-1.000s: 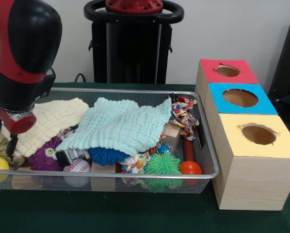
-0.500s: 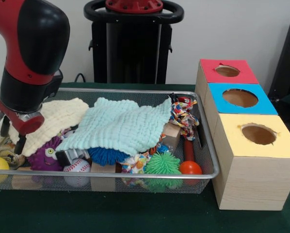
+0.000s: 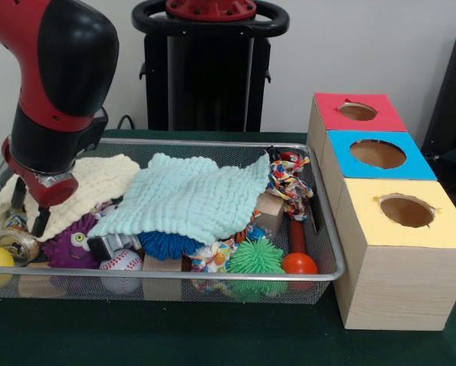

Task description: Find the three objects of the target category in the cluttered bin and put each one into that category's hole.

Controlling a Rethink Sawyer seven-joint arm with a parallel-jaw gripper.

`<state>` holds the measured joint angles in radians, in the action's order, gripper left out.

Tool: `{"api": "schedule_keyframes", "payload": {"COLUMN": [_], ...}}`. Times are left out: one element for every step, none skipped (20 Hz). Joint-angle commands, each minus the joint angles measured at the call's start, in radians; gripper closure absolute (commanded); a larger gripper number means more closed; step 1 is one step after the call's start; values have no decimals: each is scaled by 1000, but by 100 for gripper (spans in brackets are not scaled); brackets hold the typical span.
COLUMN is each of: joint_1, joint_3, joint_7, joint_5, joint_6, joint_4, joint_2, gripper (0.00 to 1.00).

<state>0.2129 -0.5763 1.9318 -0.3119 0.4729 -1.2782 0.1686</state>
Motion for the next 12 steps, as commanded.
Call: {"api": "schedule_keyframes", "payload": {"joint_1": [-1, -1, 0, -1, -1, -1, 0, 0, 0, 0, 1, 2], "joint_3": [64, 64, 64, 64, 65, 65, 66, 65, 64, 64, 64, 64], "joint_7": [295, 292, 289, 287, 284, 282, 278, 275, 272, 270, 267, 265], "joint_5": [-65, -67, -67, -69, -69, -70, -70, -70, -70, -70, -70, -69], "joint_6": [-29, -32, -33, -32, -36, -36, -38, -38, -38, -39, -39, -40], "joint_4": [-64, -64, -64, -64, -67, -68, -68, -68, -69, -69, -70, -70], "joint_2": [-41, -42, -43, -43, -42, -41, -40, -40, -40, -39, -39, -38], "gripper": [0, 0, 0, 0, 0, 0, 0, 0, 0, 0, 0, 0]}}
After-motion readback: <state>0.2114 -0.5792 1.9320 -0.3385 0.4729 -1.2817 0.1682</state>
